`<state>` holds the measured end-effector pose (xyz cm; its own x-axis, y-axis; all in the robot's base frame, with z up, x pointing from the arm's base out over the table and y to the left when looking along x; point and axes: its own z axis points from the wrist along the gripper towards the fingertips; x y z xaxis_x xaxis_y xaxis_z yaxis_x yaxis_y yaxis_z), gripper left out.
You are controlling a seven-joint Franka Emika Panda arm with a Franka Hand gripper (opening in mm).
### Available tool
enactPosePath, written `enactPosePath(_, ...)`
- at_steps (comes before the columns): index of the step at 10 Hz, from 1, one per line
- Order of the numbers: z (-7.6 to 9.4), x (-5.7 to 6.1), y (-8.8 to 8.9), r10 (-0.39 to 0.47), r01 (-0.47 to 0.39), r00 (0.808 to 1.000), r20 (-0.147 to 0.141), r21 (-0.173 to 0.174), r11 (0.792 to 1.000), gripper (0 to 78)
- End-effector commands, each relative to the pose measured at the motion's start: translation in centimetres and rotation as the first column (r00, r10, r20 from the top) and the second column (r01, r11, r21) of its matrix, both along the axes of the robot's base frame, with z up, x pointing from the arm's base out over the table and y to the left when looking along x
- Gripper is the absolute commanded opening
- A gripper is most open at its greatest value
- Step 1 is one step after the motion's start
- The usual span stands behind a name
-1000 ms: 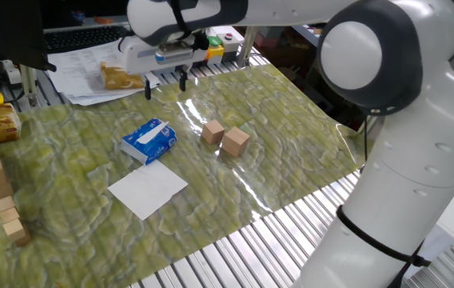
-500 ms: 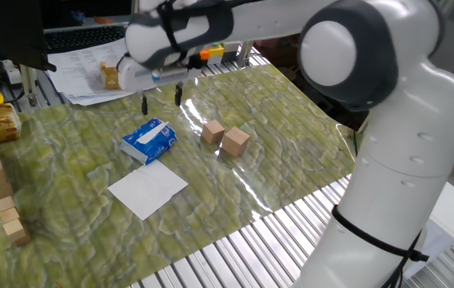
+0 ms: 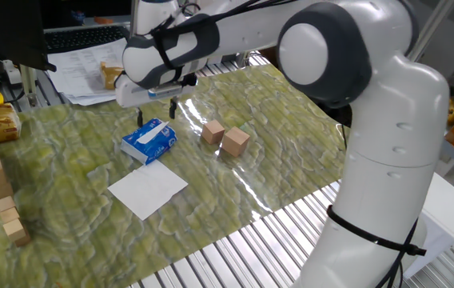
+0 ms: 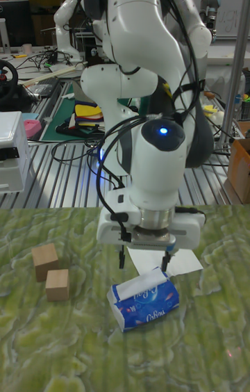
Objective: Pull out a napkin
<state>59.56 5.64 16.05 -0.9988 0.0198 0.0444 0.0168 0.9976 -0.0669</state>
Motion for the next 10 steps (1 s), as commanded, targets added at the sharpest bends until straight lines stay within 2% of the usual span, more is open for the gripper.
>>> enactPosePath(1, -0.4, 0.3, 0.0, 0.006, -0.006, 1.000, 0.005, 0.009, 1.000, 77.4)
enactPosePath(4, -1.3, 0.2, -0.9, 0.027, -0.027, 1.000, 0.007, 0.015, 1.000, 77.4)
enactPosePath(6, -1.9, 0.1, -0.8, 0.027, -0.027, 1.000, 0.008, 0.016, 1.000, 77.4)
enactPosePath(8, -2.5, -0.1, -0.7, 0.023, -0.024, 1.000, 0.020, 0.017, 1.000, 77.4)
enactPosePath(10, -3.3, -0.4, -0.5, 0.015, -0.016, 0.999, 0.048, 0.018, 1.000, 77.4)
